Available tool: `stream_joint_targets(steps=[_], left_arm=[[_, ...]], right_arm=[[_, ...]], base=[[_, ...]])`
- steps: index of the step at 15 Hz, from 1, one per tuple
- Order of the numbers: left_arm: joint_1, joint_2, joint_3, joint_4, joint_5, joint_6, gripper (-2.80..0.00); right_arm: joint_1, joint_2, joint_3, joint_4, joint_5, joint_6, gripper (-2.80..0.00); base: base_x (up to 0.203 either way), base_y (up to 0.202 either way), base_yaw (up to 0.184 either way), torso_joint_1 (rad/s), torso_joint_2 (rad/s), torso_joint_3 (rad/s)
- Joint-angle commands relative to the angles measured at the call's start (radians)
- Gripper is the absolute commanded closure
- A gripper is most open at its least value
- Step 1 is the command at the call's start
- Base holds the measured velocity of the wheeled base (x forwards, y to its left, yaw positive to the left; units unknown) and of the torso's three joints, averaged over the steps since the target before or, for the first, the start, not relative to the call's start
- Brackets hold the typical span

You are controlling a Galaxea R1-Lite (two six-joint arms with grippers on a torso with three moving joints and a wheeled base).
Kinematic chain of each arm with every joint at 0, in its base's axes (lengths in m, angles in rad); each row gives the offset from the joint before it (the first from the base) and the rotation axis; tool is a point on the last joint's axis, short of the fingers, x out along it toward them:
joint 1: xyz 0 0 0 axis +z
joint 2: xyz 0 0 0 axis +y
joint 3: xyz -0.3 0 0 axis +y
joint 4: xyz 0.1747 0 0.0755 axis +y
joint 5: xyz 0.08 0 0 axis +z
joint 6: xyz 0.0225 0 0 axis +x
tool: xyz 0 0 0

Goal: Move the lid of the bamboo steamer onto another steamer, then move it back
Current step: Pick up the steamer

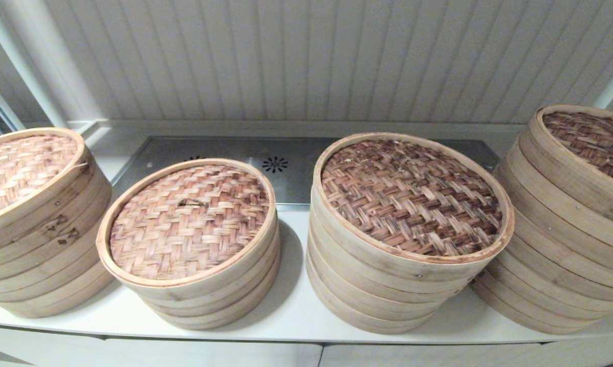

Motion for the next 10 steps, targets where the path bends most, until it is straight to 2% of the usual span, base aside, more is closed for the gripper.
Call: stream_joint_targets(steps=[1, 5, 7, 10], left_arm=[[0.000, 0.002, 0.012, -0.001, 0.000, -0.001, 0.00], [0.000, 0.000, 0.012, -0.001, -0.001, 0.002, 0.00], [0.001, 0.000, 0.012, -0.001, -0.001, 0.005, 0.00], [0.001, 0.000, 0.012, 0.003, 0.000, 0.007, 0.00]], right_arm=[[0.000, 0.002, 0.002, 0.000, 0.000, 0.000, 0.00], [0.002, -0.006, -0.011, 0.001, 0.002, -0.012, 0.00], [0.003, 0.001, -0.126, 0.023, 0.006, -0.013, 0.00], [0.003, 0.050, -0.390, 0.168, 0.021, -0.009, 0.00]], base=[[0.000, 0.000, 0.000, 0.000, 0.00, 0.000], [0.000, 0.000, 0.000, 0.000, 0.00, 0.000], [0.000, 0.000, 0.000, 0.000, 0.00, 0.000], [0.000, 0.000, 0.000, 0.000, 0.00, 0.000]])
